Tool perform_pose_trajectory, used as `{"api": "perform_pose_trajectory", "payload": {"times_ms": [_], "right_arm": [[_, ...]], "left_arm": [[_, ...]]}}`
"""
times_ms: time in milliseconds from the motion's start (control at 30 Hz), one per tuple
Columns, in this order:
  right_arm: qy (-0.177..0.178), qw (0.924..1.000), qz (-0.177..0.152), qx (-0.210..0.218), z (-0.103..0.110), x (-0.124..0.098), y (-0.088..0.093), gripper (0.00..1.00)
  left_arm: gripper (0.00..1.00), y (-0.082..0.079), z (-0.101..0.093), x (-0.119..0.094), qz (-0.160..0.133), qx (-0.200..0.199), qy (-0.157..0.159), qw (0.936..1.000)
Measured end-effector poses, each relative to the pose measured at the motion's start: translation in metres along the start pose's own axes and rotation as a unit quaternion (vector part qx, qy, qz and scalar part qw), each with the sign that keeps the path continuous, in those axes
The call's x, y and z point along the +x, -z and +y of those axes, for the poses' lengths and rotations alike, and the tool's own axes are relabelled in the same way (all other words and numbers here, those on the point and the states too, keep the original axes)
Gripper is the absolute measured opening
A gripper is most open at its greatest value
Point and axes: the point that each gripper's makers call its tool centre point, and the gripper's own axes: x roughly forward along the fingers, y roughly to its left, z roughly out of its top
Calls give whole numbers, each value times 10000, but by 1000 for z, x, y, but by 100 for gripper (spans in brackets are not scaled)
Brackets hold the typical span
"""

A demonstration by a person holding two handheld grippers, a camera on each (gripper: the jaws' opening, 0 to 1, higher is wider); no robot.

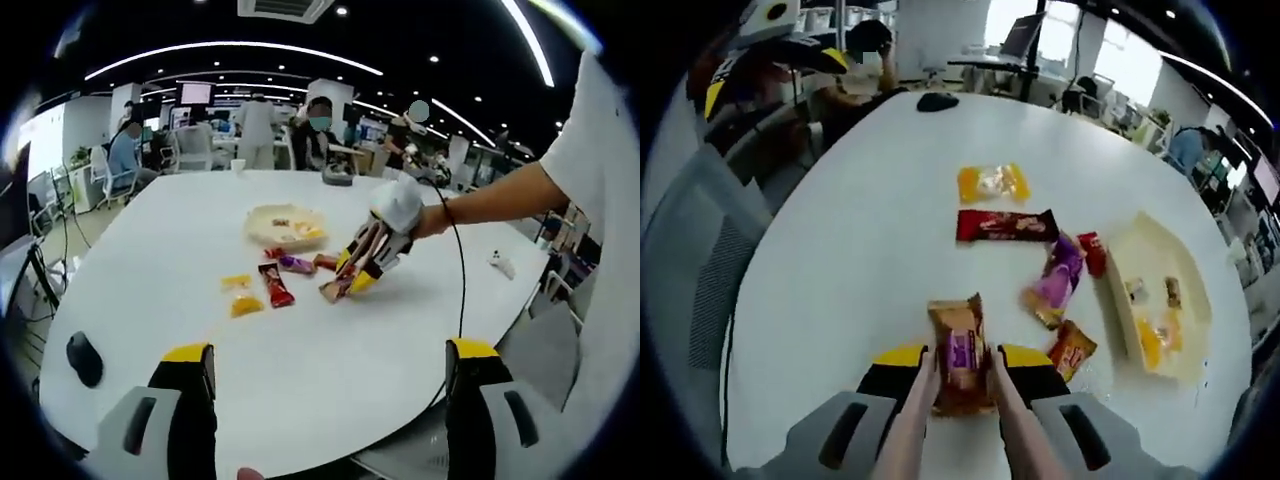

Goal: Place the target food into the container with the food tongs after gripping and lifting it, then release it inside without dropping or visibly crushing the food.

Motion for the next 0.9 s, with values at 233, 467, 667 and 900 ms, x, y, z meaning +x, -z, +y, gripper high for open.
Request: {"api": "perform_pose_trajectory", "payload": {"times_ms": [233, 467, 667, 900], "right_arm": [[121, 9997, -1, 206, -4, 0, 0, 21], [382, 9962, 71, 784, -8, 0, -1, 18], [361, 9953, 132, 891, -2, -2, -2, 19], [527, 9934, -70, 1014, 0, -18, -12, 20]], "left_arm": [[95, 0, -1, -1, 20, 47, -41, 10000], [95, -1, -3, -3, 19, 69, -70, 9999], [96, -8, -6, -7, -90, 72, -76, 9999], [96, -15, -8, -18, -183, 107, -139, 9997]]}}
